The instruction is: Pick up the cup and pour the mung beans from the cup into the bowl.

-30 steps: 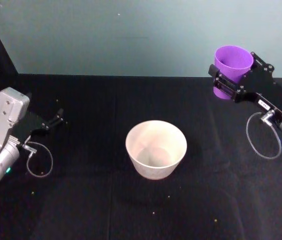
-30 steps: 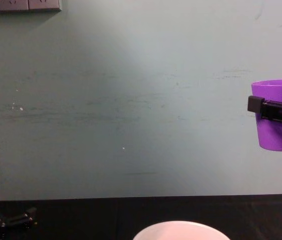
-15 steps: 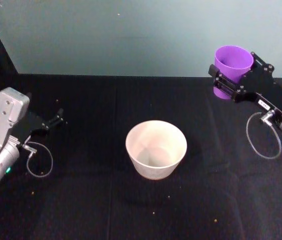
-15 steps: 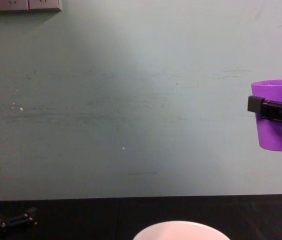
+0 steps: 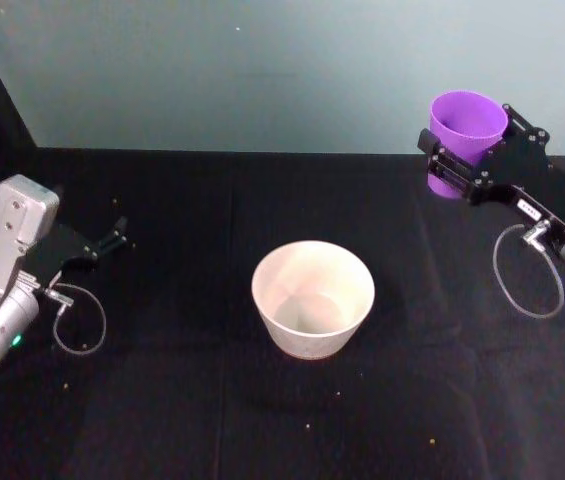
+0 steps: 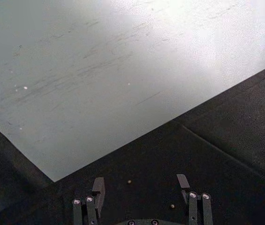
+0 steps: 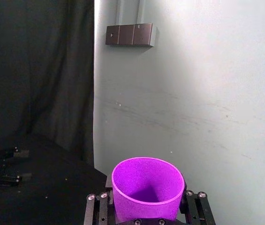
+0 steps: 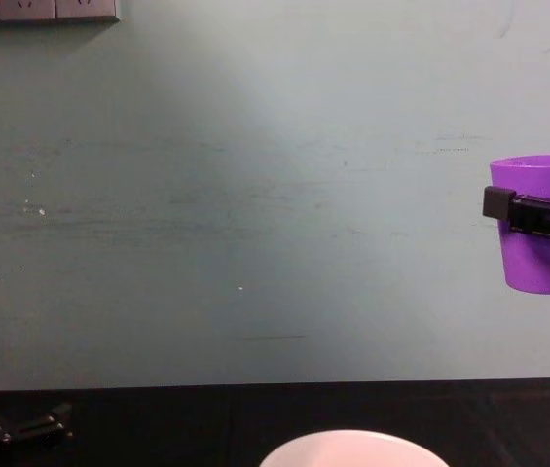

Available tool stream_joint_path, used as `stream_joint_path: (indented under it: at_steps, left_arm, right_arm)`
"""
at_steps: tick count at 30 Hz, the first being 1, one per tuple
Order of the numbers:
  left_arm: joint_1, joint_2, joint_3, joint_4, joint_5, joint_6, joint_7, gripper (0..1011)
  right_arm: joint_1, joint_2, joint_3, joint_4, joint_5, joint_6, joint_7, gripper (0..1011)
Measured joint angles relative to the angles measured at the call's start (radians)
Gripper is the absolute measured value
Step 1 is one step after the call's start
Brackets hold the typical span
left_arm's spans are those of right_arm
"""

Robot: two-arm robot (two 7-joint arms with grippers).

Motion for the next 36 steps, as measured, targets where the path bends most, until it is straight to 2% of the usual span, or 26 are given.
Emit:
stream_joint_path:
  at_steps: [10, 17, 21, 24, 30, 31, 34, 36]
  left_arm:
    - [0.0, 0.0, 0.0, 0.0, 0.0, 0.0, 0.0, 1000]
    - [0.0, 0.0, 0.0, 0.0, 0.0, 0.0, 0.0, 1000]
    - [0.0, 0.0, 0.0, 0.0, 0.0, 0.0, 0.0, 1000]
    - [0.0, 0.0, 0.0, 0.0, 0.0, 0.0, 0.0, 1000]
    - [0.0, 0.0, 0.0, 0.0, 0.0, 0.0, 0.0, 1000]
    - [0.0, 0.0, 0.0, 0.0, 0.0, 0.0, 0.0, 1000]
    - [0.0, 0.0, 0.0, 0.0, 0.0, 0.0, 0.0, 1000]
    - [0.0, 0.0, 0.0, 0.0, 0.0, 0.0, 0.0, 1000]
  right_arm:
    - [0.013, -0.005, -0.004, 0.015, -0.001, -0.014, 0.011, 754]
    - [0.084, -0.044, -0.034, 0.104, -0.02, -0.052, 0.028, 754]
    - [0.132, -0.068, -0.063, 0.175, -0.047, -0.077, 0.039, 754]
    - [0.168, -0.086, -0.091, 0.235, -0.089, -0.109, 0.044, 754]
    - [0.198, -0.091, -0.126, 0.283, -0.173, -0.146, 0.043, 754]
    - [0.203, -0.087, -0.137, 0.288, -0.207, -0.157, 0.038, 754]
    - [0.21, -0.075, -0.157, 0.289, -0.272, -0.169, 0.026, 754]
    - [0.216, -0.06, -0.18, 0.286, -0.355, -0.181, 0.011, 754]
